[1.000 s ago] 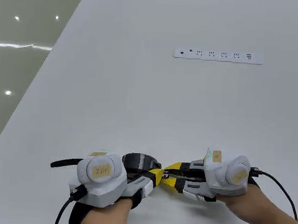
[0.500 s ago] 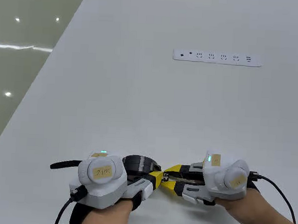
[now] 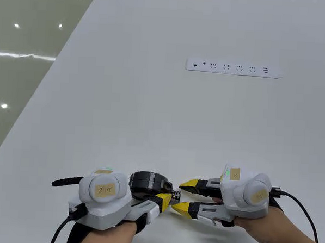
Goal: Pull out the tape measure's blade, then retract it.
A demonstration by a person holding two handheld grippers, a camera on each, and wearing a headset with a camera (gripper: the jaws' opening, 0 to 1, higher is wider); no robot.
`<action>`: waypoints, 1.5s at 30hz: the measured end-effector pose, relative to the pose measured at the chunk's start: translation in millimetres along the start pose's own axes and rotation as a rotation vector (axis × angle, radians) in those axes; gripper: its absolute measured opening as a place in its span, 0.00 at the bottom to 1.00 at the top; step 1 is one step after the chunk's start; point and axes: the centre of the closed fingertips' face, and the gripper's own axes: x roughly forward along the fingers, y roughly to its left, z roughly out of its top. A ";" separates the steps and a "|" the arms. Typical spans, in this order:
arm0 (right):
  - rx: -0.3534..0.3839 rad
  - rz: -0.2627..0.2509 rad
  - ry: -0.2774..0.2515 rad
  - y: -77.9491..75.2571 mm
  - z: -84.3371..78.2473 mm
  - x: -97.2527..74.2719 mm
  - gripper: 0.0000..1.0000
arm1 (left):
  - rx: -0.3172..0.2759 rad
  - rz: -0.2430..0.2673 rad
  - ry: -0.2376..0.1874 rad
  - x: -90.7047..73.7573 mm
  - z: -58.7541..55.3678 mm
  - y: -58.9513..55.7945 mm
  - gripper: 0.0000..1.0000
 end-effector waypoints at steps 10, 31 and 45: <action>0.013 -0.034 0.011 -0.1 -0.4 -10.0 0.31 | 0.054 -0.034 0.016 -10.1 0.4 6.3 0.62; 0.061 -0.101 0.022 -1.8 -2.8 -39.3 0.36 | 0.192 -0.110 0.043 -33.1 7.9 16.5 0.63; 0.077 -0.159 0.043 -3.0 -7.6 -68.4 0.41 | 0.322 -0.199 0.087 -41.1 0.9 9.8 0.63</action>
